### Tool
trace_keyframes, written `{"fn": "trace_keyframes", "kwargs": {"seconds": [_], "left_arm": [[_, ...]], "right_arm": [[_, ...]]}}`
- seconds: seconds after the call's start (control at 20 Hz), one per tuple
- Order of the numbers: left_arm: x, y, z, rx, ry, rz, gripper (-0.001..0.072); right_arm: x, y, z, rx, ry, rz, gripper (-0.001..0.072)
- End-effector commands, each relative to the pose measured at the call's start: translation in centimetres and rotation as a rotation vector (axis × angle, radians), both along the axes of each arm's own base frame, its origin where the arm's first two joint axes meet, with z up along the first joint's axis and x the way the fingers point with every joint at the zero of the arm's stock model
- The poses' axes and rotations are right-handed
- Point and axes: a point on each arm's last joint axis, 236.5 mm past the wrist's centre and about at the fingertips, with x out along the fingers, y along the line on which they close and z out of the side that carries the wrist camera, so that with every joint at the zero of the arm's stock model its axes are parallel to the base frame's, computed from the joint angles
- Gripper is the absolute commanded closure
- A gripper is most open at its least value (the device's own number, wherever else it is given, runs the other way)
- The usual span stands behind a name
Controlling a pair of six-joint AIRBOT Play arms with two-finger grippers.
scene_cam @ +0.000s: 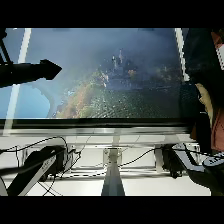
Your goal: Fold the clothes and pants, and hang the long-sleeved shirts on hangers.
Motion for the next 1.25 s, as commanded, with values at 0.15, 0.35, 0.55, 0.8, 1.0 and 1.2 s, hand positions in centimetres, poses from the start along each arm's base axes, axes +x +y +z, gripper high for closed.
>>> {"fn": "trace_keyframes", "kwargs": {"seconds": [0.15,0.35,0.55,0.8,1.0,1.2], "left_arm": [[0.0,0.1,0.1,0.003,-0.005,0.003,0.0017],[0.0,0.1,0.1,0.003,-0.005,0.003,0.0017],[0.0,0.1,0.1,0.003,-0.005,0.003,0.0017],[0.0,0.1,0.1,0.003,-0.005,0.003,0.0017],[0.0,0.1,0.1,0.003,-0.005,0.003,0.0017],[0.0,0.1,0.1,0.003,-0.005,0.003,0.0017]], "right_arm": [[3.4,1.0,-1.6,0.069,-0.093,0.051,0.0036],[12.0,5.4,-0.1,0.007,-0.164,0.302,0.0251],[21.6,16.9,1.7,-0.027,-0.253,0.690,0.0472],[24.5,33.5,2.0,-0.167,-0.205,1.332,0.0629],[23.9,39.0,2.0,-0.371,-0.124,1.642,0.0667],[24.0,39.8,2.2,-0.375,-0.140,1.656,0.0666]]}}
